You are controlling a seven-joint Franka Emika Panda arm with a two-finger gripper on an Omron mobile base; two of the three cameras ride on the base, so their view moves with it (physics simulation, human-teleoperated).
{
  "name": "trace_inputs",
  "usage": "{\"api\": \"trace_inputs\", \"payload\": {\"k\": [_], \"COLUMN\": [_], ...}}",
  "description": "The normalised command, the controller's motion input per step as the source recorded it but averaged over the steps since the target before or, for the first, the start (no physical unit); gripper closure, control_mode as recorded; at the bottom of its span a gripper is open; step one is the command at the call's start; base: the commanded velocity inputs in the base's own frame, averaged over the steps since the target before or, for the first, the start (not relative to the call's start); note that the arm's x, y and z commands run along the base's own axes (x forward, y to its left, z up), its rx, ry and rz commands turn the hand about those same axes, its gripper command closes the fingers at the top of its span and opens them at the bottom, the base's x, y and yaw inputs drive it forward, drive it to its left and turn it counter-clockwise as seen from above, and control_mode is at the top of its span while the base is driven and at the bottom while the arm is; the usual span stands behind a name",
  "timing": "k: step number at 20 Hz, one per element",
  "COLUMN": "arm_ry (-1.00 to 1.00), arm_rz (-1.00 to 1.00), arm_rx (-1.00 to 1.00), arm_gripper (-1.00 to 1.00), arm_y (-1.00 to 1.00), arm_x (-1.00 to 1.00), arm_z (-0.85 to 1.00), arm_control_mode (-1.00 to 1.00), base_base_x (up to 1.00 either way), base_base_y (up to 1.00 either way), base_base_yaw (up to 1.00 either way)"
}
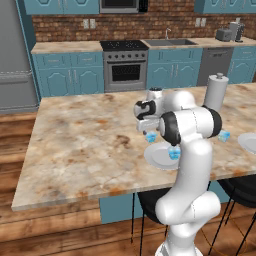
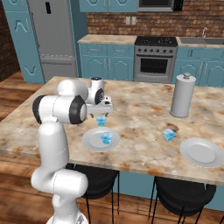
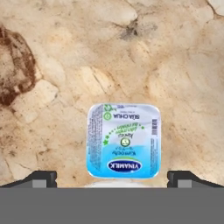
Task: Place two yogurt containers on each plate.
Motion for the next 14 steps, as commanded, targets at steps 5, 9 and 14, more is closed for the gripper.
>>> {"api": "trace_inputs", "payload": {"k": [5, 9, 14], "arm_ry": [0.00, 0.00, 0.04], "arm_rz": [0.00, 0.00, 0.00], "arm_rx": [0.00, 0.00, 0.00], "arm_gripper": [-1.00, -1.00, -1.00], "arm_y": [-0.03, -0.04, -0.04], "arm_x": [0.04, 0.00, 0.00], "arm_z": [-0.07, -0.07, -0.17], "arm_control_mode": [-1.00, -1.00, -1.00], "base_base_x": [0.00, 0.00, 0.00], "base_base_y": [0.00, 0.00, 0.00], "base_base_yaw": [0.00, 0.00, 0.00]}}
